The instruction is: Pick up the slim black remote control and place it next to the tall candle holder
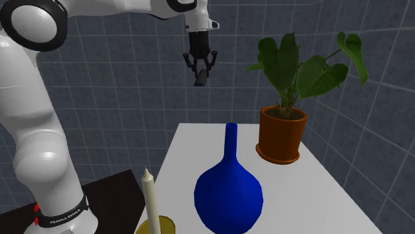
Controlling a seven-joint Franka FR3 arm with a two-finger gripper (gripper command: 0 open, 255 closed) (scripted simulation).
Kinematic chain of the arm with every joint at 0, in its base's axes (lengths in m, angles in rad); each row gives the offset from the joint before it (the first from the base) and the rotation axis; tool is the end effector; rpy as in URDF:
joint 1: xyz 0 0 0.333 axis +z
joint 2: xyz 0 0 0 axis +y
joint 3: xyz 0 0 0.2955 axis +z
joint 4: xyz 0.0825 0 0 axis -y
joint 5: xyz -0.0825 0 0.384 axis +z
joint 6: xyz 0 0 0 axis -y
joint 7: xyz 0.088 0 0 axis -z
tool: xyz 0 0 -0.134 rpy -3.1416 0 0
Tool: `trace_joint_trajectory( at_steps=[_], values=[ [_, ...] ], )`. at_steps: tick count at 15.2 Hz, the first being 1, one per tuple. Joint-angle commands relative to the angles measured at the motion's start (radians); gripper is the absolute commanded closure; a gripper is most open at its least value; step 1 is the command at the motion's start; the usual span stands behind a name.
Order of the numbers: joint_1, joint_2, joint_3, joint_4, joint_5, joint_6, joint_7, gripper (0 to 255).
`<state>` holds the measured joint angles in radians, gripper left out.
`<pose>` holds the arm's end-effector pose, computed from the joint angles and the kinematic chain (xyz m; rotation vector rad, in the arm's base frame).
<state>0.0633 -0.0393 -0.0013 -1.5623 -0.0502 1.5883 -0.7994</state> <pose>0.5464 0.0272 0.6045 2.7906 1.2809 0.0658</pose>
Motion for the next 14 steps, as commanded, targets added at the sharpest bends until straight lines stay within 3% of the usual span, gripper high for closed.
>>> trace_joint_trajectory(
  at_steps=[1,14],
  values=[
    [-0.016,-0.067,-0.018,-0.072,0.001,0.006,-0.035,255],
    [-0.114,-0.382,-0.168,-0.379,-0.049,0.013,-0.271,255]
  ],
)
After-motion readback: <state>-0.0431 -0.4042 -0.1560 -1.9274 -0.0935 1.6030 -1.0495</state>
